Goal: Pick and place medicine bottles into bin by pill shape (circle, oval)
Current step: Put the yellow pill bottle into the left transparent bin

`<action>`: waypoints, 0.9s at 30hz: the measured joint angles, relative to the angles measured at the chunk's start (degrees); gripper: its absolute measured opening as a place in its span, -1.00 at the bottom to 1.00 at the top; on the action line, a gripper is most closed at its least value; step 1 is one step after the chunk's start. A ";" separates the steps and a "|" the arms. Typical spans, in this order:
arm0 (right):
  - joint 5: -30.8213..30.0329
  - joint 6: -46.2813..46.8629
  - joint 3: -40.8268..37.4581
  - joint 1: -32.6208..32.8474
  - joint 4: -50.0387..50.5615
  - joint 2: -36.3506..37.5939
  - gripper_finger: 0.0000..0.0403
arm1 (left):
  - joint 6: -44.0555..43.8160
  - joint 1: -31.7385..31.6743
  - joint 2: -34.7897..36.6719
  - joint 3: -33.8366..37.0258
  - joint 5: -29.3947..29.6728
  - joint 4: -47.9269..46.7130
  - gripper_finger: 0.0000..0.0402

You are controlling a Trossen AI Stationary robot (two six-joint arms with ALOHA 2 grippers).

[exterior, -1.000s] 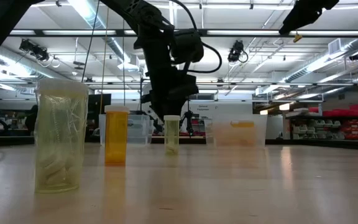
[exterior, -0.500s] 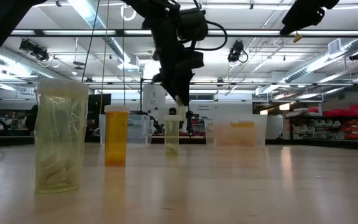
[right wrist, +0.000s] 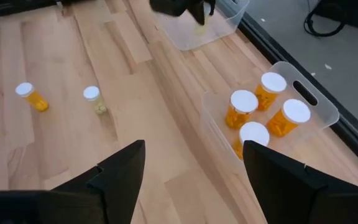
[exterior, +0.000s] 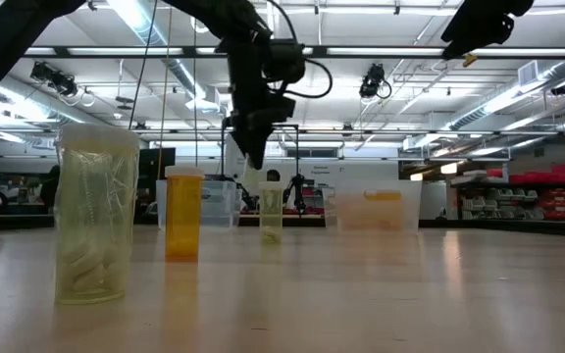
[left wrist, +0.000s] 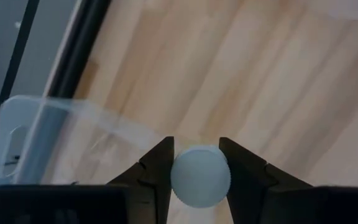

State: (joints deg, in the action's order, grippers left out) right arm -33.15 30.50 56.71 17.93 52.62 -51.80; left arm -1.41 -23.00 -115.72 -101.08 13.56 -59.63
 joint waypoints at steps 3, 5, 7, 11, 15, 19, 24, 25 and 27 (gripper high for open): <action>-0.94 0.17 0.00 0.00 -0.02 -0.96 0.38 | 0.65 -2.28 0.21 0.00 0.08 -1.26 -0.37; -1.61 0.10 0.00 0.00 -0.04 -1.65 0.38 | 0.74 -3.74 0.61 0.00 0.16 -1.23 -0.35; -2.36 0.05 0.00 0.00 0.00 -2.16 0.38 | 1.07 -5.12 1.01 0.00 0.17 -1.19 -0.34; -2.64 0.44 0.00 0.00 0.00 -2.64 0.38 | 0.99 -7.86 1.75 0.00 0.17 -1.29 -0.37; -2.64 1.35 0.00 0.00 0.04 -2.67 0.38 | 0.60 -10.71 1.84 0.12 0.17 -1.96 -0.39; -2.64 1.75 0.00 0.00 0.04 -2.67 0.38 | 0.32 -12.99 1.83 2.45 0.17 0.38 -0.34; -3.03 2.26 0.00 0.00 0.04 -2.68 0.38 | -0.77 -14.83 1.83 6.47 0.17 5.85 -0.31; -3.05 2.39 0.00 0.00 0.04 -2.67 0.38 | -0.95 -14.98 1.81 7.34 0.16 7.01 -0.31; -3.06 2.51 0.00 0.00 0.03 -2.68 0.38 | -1.32 -15.13 1.81 9.18 0.16 10.12 -0.34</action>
State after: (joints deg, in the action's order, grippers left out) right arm -36.22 33.01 56.71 17.93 52.65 -54.48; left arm -2.73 -38.13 -113.91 -91.90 13.72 -49.52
